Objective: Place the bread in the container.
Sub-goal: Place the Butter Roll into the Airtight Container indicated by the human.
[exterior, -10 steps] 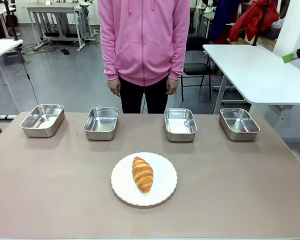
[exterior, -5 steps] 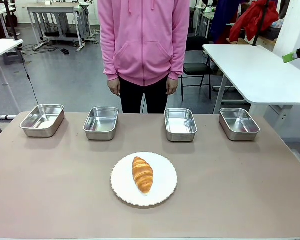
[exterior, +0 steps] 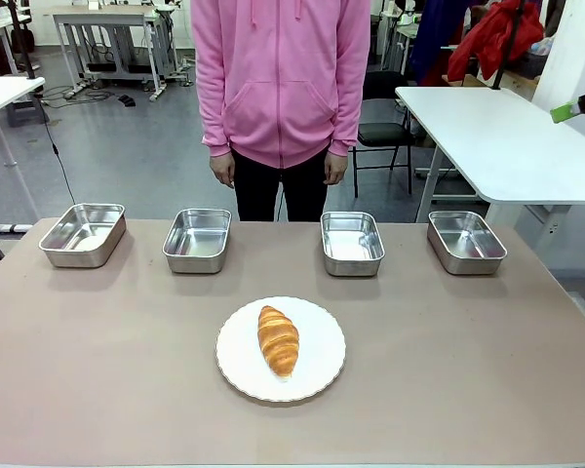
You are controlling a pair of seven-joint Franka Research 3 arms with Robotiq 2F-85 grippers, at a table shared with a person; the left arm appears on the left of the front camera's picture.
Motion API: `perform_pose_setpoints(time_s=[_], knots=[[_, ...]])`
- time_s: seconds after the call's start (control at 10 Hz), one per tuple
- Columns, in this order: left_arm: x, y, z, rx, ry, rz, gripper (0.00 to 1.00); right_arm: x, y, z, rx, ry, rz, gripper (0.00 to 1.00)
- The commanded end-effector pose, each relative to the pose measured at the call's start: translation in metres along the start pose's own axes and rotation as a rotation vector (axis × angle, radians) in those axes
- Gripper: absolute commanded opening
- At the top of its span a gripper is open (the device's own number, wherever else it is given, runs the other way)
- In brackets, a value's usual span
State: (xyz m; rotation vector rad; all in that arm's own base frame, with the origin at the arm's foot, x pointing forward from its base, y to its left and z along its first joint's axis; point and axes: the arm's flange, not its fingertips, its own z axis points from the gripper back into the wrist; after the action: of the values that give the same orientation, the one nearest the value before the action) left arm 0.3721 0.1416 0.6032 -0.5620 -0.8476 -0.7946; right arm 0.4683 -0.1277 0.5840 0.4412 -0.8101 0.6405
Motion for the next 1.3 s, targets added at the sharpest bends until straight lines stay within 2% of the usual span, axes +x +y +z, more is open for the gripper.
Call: perform_pose_setpoints(time_s=[0.0,1.2], knots=[[0.0001,-0.0001,0.0016,-0.009,-0.006,-0.001,1.0,0.0008,0.0011,-0.0001,0.003,-0.009,0.002,1.0],[0.0001,-0.0001,0.0016,-0.009,-0.006,-0.001,1.0,0.0008,0.0011,-0.0001,0.003,-0.009,0.002,1.0]])
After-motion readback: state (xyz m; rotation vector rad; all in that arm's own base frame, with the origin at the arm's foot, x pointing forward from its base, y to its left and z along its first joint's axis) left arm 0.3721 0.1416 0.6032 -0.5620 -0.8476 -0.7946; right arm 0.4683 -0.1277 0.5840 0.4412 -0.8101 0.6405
